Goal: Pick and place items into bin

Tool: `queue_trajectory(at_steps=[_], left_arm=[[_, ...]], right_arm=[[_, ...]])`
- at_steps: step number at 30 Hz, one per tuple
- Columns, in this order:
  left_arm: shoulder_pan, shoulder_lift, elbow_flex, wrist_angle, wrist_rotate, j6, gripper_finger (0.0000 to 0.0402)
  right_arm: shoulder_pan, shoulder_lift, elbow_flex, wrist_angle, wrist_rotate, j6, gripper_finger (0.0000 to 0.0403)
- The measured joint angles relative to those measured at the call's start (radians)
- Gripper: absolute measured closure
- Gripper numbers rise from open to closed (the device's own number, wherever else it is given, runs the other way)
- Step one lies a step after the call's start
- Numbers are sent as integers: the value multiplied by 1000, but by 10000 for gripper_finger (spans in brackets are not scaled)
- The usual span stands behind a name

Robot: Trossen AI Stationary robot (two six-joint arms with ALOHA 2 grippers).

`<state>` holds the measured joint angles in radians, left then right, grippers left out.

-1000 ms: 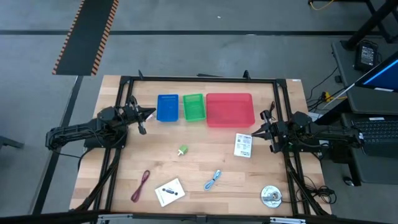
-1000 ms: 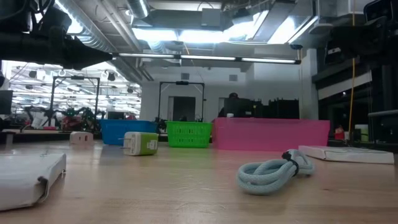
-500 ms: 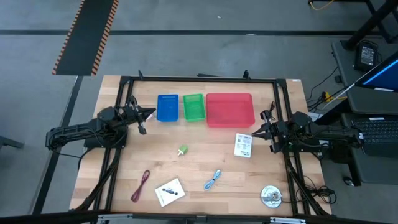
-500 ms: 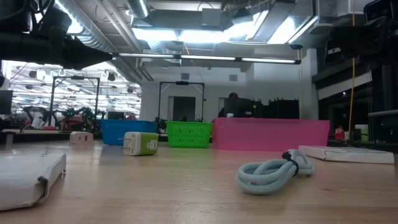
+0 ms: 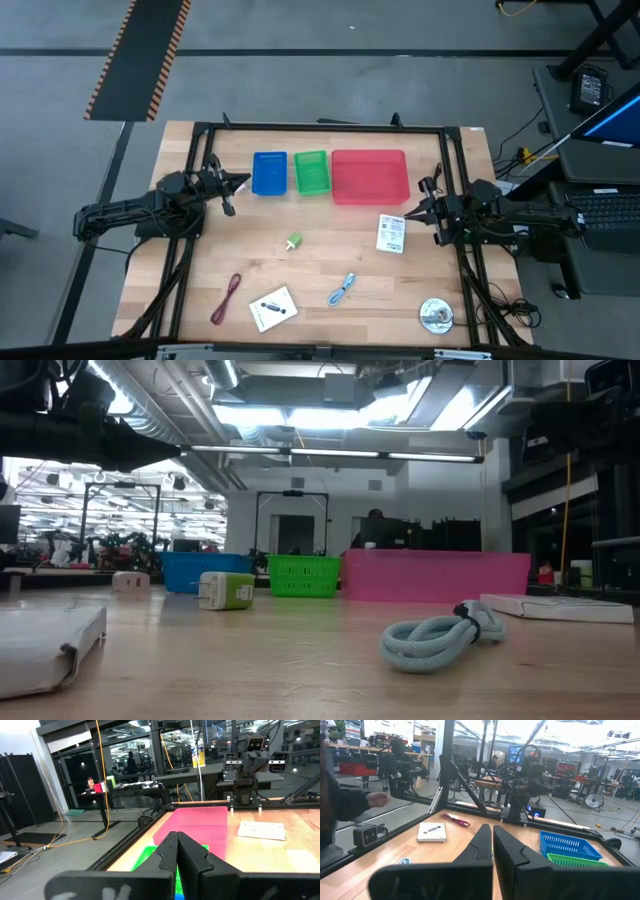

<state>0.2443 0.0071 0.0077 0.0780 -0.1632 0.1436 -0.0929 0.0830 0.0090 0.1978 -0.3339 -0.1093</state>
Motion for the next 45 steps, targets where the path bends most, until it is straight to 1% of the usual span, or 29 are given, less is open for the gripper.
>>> queue_trajectory(at_steps=[10, 14, 21, 27, 29, 38, 45], left_arm=[[0, 0, 0, 0, 0, 0, 400], [0, 0, 0, 13, -13, 35, 400], [0, 0, 0, 8, -14, 25, 400], [0, 0, 0, 8, -14, -70, 400], [0, 0, 0, 7, -3, -98, 400], [0, 0, 0, 8, 96, -119, 400], [0, 0, 0, 8, 113, -131, 400]], right_arm=[[0, 0, 0, 0, 0, 0, 402], [0, 0, 0, 0, 0, 0, 402], [0, 0, 0, 0, 0, 0, 402], [0, 0, 0, 0, 0, 0, 402], [0, 0, 0, 0, 0, 0, 402], [0, 0, 0, 17, 0, -1, 402], [0, 0, 0, 23, 0, 5, 402]])
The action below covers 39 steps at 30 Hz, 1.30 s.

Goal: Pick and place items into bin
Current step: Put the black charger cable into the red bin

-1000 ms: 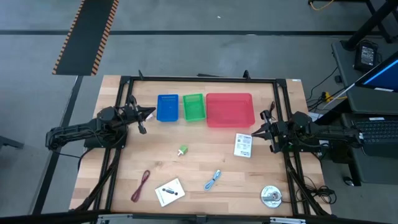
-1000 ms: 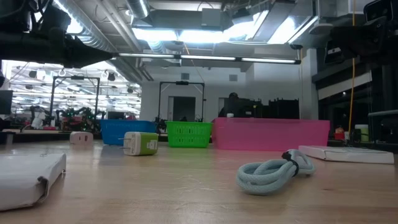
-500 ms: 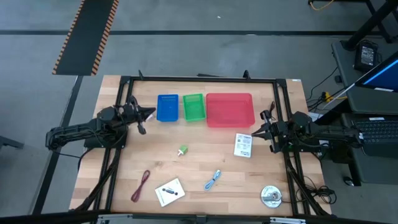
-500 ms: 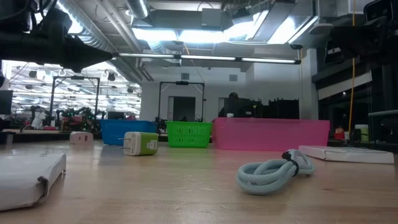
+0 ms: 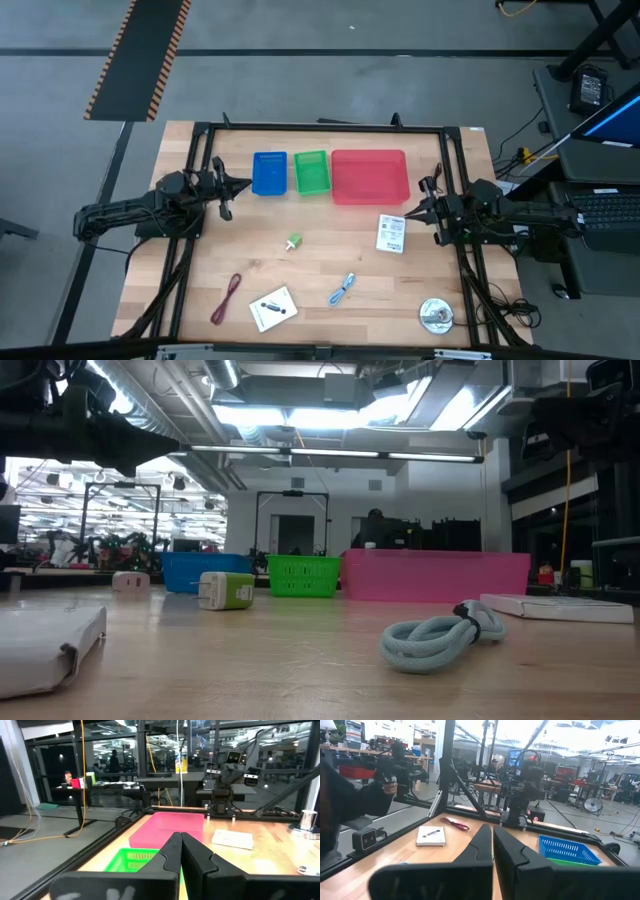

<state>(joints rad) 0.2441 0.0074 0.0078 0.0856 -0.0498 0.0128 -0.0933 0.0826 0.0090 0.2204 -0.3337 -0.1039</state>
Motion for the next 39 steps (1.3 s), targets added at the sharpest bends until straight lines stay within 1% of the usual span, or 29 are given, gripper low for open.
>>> queue_trajectory(at_steps=[3, 4, 6, 11, 13, 16, 22, 24, 26, 29, 32, 35, 39], left_arm=[[0, 2, 0, 0, 0, 0, 400], [0, 2, 0, 0, 0, 0, 400], [0, 4, 0, 5, -11, 0, 400], [0, 17, 11, 21, -36, -7, 400], [0, 32, 25, 24, -36, -15, 400], [0, 70, 45, 22, -53, -18, 400], [0, 190, 94, 22, -72, -10, 400], [0, 233, 107, 23, -72, -10, 400], [0, 271, 114, 22, -66, -8, 400], [0, 316, 121, 22, -63, 10, 400], [0, 342, 122, 22, -64, 42, 400], [0, 354, 122, 23, -68, 40, 400], [0, 357, 122, 23, -101, 37, 400]], right_arm=[[0, 0, 0, -7, 3, 17, 402], [0, 0, 0, -7, 21, 17, 402], [0, 0, 0, -3, 87, 31, 402], [-1, 0, 0, 0, 310, 43, 402], [-1, 0, 0, 0, 364, 42, 402], [-2, 0, 0, 0, 386, 37, 402], [-2, 0, 0, 28, 388, -58, 402], [-2, 0, 0, 52, 423, -74, 402], [-2, 0, 0, 85, 500, -83, 402], [-2, 0, 1, 114, 601, -2, 402], [-2, 6, 16, 81, 616, 60, 402], [-2, 30, 42, 71, 626, 96, 402], [-2, 88, 109, 17, 718, 146, 402]])
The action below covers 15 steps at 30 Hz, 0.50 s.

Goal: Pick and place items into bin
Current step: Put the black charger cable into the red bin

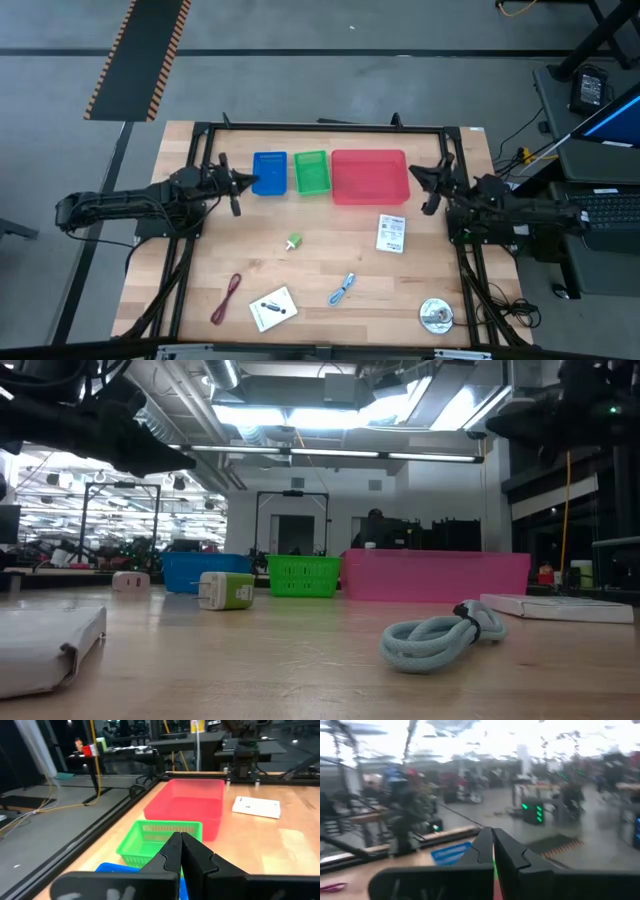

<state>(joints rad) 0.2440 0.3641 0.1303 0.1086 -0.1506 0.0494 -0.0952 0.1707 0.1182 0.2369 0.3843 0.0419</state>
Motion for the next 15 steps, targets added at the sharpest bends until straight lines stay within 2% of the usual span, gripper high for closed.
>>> queue_trajectory(at_steps=[3, 10, 15], left_arm=[[0, 0, 0, 13, -31, -1, 400], [0, 0, 0, 101, -46, 1, 400], [0, 0, 0, 138, -46, 29, 400]], right_arm=[[0, 69, 54, -96, 67, 64, 402], [0, 261, 230, -273, 92, 192, 403], [0, 404, 423, -579, 173, 325, 403]])
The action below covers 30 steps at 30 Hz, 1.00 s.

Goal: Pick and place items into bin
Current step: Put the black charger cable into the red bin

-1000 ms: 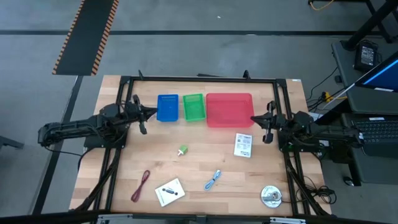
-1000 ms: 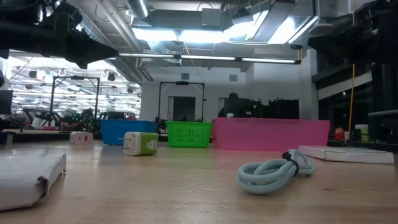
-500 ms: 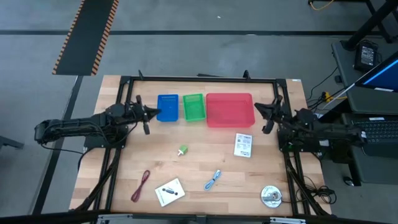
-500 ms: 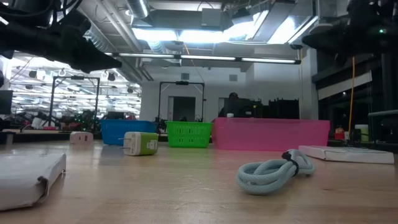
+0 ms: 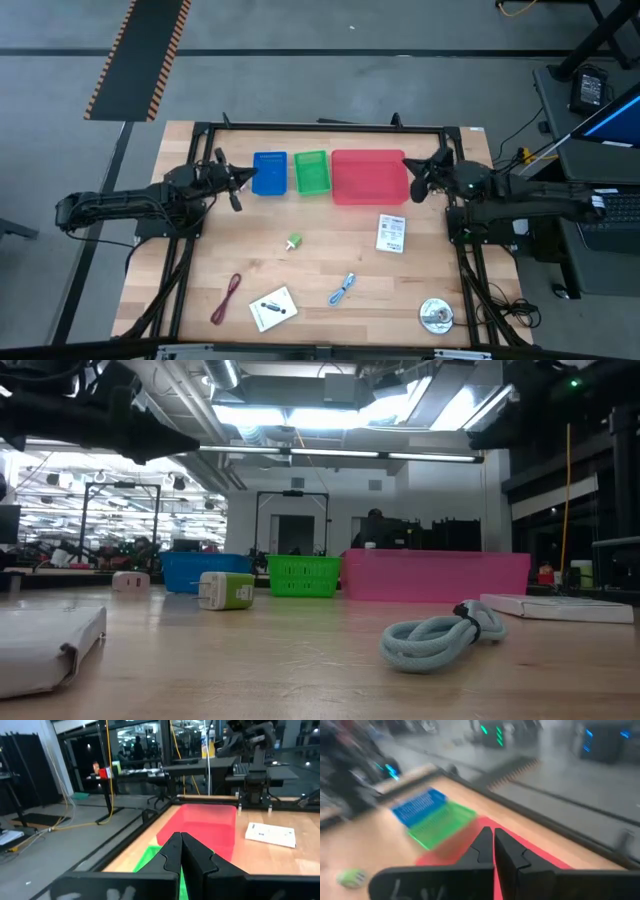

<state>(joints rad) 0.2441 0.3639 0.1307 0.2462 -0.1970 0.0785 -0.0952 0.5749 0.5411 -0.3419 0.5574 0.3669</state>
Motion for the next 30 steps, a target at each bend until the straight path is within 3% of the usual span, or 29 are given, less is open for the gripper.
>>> queue_trajectory(at_steps=[5, 10, 17, 23, 30], left_arm=[[0, 0, 0, 34, 0, 21, 400], [0, 0, 0, 43, 0, 22, 400], [0, 0, 0, 43, -58, 23, 400], [0, 0, 0, 43, -101, 23, 400], [0, 0, 0, 43, -101, 23, 400]], right_arm=[[0, 151, 177, -280, 86, 128, 403], [0, 275, 310, -498, 95, 283, 403], [0, 399, 358, -788, 156, 523, 403], [0, 447, 358, -902, 124, 649, 403], [0, 472, 358, -904, 95, 651, 400]])
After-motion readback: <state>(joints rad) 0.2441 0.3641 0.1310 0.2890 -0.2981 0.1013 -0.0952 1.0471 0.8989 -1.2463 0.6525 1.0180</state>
